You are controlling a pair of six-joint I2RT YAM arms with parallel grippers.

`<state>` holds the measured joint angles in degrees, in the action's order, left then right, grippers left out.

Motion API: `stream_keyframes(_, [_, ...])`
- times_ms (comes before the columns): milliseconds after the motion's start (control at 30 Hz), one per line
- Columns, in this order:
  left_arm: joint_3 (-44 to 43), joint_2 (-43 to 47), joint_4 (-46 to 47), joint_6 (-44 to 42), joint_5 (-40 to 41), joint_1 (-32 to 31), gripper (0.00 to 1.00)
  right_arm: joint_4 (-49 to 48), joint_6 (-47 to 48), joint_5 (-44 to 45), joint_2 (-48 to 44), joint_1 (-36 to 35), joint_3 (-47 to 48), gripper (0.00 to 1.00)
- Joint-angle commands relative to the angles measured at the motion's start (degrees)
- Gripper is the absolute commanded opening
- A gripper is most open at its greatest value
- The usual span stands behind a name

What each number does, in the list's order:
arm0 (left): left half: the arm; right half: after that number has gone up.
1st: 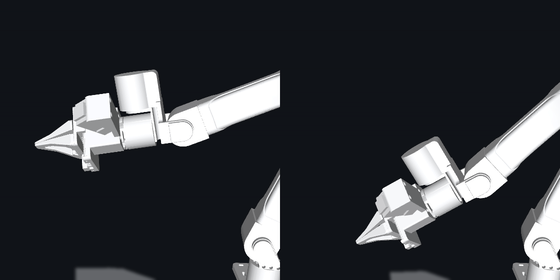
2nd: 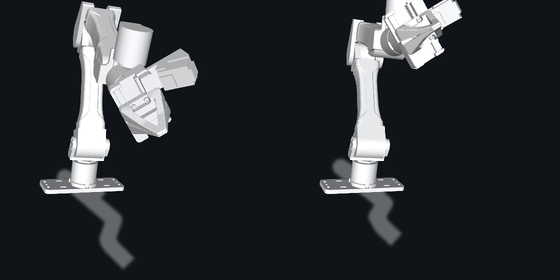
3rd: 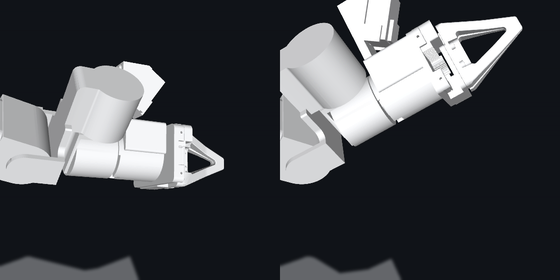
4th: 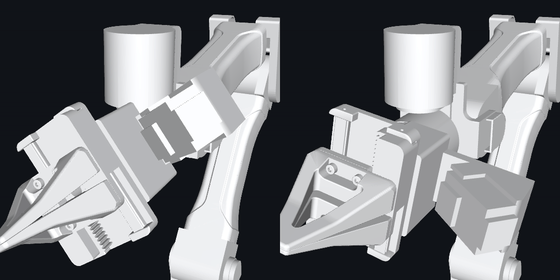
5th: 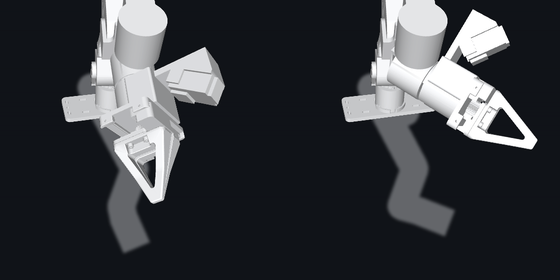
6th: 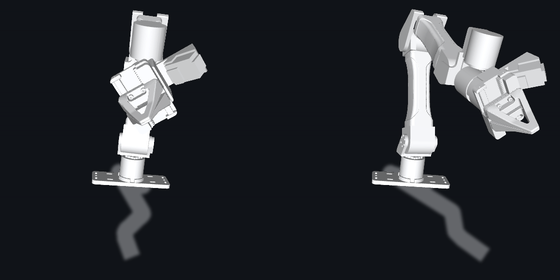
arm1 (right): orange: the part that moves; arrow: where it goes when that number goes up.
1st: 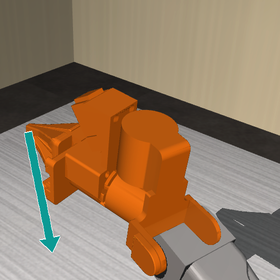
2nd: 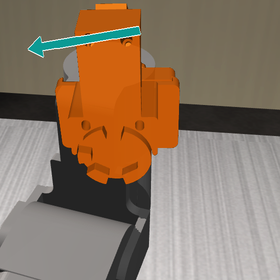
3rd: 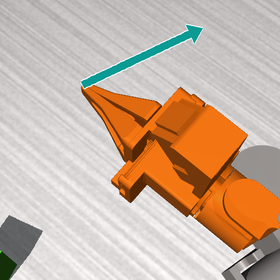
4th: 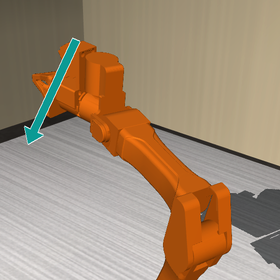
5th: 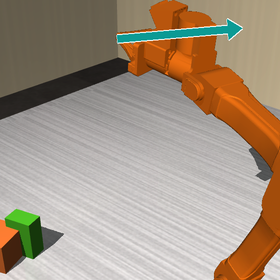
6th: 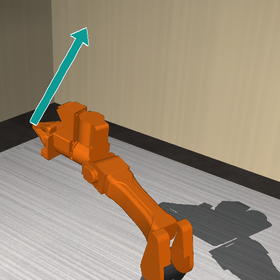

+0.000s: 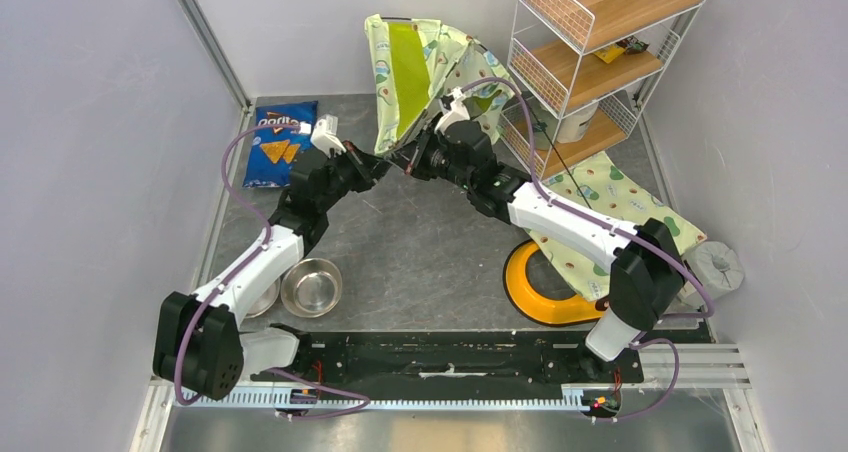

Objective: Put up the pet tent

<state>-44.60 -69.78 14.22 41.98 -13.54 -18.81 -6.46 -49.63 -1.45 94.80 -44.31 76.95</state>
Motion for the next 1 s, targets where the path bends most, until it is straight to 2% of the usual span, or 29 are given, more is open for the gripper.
stream_keyframes(0, [2.6,1.4,-3.7,-3.7,-1.8,0.8,0.02,-6.7,2.4,17.0,-2.8,6.5,0.7,0.0])
stream_keyframes(767, [4.5,-1.1,-1.4,-4.9,-6.1,1.9,0.02,-18.4,1.1,29.5,1.3,9.3,4.3,0.0])
stream_keyframes(967, [5.8,-1.4,-0.6,-5.5,-6.8,2.8,0.02,-20.0,-0.7,30.0,1.6,11.1,4.6,0.0])
